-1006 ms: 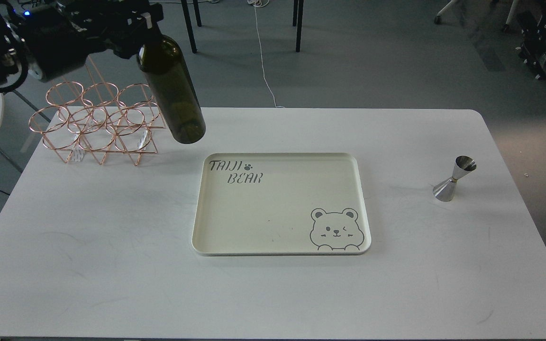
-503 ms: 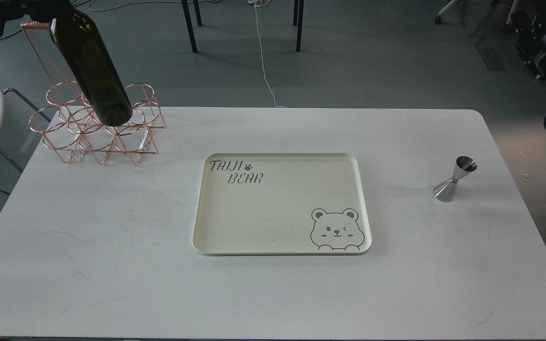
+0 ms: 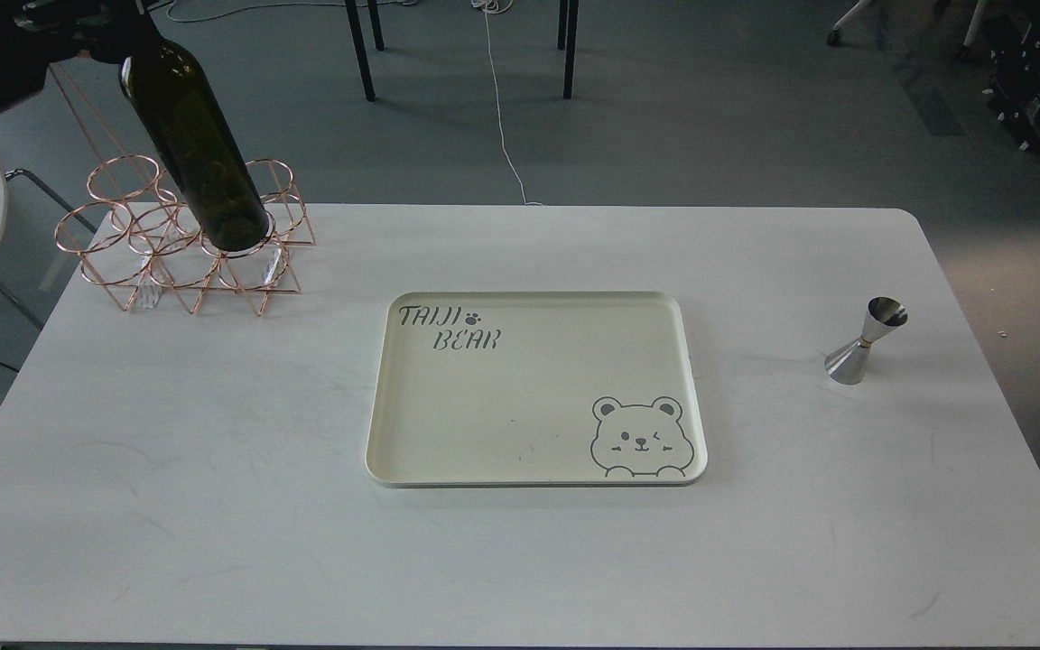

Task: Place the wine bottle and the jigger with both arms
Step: 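Carry the bottle over the copper wine rack with the left gripper, then lower the bottle into a slot of the wine rack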

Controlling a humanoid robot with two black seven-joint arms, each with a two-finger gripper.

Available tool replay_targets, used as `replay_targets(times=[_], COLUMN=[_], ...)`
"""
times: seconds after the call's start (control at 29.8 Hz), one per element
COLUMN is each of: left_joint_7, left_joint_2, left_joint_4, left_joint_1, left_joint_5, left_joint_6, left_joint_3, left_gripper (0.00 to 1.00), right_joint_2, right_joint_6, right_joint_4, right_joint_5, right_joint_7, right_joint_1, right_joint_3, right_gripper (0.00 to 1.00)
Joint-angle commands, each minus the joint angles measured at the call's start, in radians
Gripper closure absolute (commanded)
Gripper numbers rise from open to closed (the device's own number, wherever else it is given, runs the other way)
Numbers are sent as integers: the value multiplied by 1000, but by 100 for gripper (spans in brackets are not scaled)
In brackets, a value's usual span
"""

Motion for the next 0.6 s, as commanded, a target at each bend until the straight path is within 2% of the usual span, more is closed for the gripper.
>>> replay_targets(times=[0.0,0.13,0.34,0.57], left_joint_7=[0,0,-2,-2], left_joint_2=[-5,-11,-22,-60], left_joint_4=[1,6,29,50], left_joint_1=[5,12,12,15], left_joint_5=[0,2,-1,-11], left_joint_6=[0,11,83,89], left_joint_3=[1,10,99,133], left_gripper=[89,88,84,78], right_joint_2=[0,0,0,0], right_joint_6=[0,0,0,0], right_joint_4=[0,0,0,0], right_joint_5=[0,0,0,0], right_joint_7=[0,0,0,0], right_joint_1=[0,-2,-2,-3], right_joint_3=[0,0,0,0], right_gripper=[3,3,3,3])
